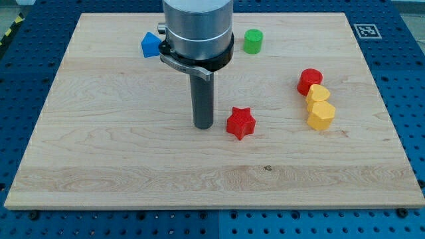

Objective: Place the red star below the hexagon

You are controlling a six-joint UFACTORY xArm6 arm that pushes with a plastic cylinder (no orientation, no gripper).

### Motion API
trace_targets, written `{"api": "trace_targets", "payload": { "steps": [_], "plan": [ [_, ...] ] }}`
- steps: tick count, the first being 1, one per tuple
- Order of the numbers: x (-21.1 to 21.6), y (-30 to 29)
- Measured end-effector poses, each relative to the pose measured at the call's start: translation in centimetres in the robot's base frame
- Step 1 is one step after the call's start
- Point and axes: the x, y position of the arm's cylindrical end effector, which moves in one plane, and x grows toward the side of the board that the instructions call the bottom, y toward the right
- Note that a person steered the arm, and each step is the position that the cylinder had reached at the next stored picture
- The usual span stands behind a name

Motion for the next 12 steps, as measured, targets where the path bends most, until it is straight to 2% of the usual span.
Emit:
{"api": "trace_targets", "payload": {
  "steps": [3,4,5,6,11,12],
  "plan": [
    [0.6,8.2],
    [2.8,9.6],
    [5.4,9.6],
    [6.1,9.6],
    [4.8,9.6],
    [4.8,11.5]
  ]
}}
